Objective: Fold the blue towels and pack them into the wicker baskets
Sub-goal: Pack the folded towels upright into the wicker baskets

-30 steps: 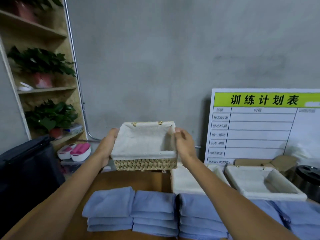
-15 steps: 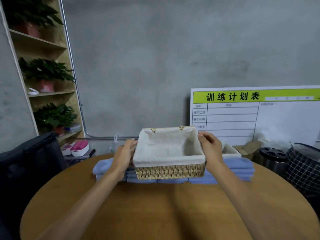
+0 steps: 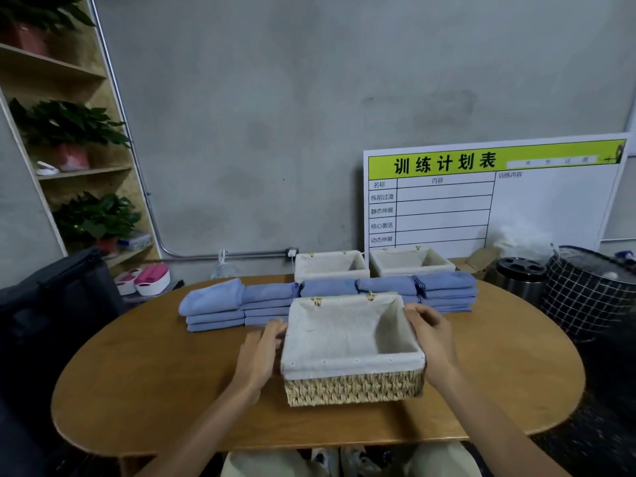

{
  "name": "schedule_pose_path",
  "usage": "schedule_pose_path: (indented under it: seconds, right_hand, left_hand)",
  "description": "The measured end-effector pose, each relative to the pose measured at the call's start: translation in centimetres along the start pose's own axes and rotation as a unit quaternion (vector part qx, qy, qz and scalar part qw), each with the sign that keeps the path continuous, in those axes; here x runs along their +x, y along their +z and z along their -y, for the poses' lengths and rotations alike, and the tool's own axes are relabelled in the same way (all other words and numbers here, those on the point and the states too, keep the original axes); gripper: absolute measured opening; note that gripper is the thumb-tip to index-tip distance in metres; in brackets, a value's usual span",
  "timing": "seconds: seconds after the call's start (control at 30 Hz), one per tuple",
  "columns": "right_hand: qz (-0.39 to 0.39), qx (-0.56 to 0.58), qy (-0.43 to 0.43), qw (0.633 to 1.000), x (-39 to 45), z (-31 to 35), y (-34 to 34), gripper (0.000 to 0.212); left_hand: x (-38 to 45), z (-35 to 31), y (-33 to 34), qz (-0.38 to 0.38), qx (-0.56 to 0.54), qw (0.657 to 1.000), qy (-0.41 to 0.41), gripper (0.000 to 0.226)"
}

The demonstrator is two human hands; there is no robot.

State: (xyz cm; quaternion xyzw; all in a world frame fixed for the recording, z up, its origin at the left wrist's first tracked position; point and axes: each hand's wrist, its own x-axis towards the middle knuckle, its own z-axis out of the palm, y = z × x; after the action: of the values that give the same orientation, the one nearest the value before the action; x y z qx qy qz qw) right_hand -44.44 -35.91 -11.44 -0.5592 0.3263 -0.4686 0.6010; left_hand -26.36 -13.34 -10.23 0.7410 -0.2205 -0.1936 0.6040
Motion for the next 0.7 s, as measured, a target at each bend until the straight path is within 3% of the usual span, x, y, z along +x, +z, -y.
schedule_pose_path:
  seconds: [0.27,0.7]
  right_hand:
    - [-0.010,-0.053,0.015,0.998,-1.7,-5.1,-0.9,0.004]
    - [0.015,-0.090,0.011,0.996,-0.5,-4.4,-0.6,0.004]
  left_hand:
    - [-1.3,2.9,0.8,-0.007,0.007,0.999,-0.050,0.035]
    - [-1.5,2.4,1.2,-0.015,0.023,1.000,-0.006,0.034]
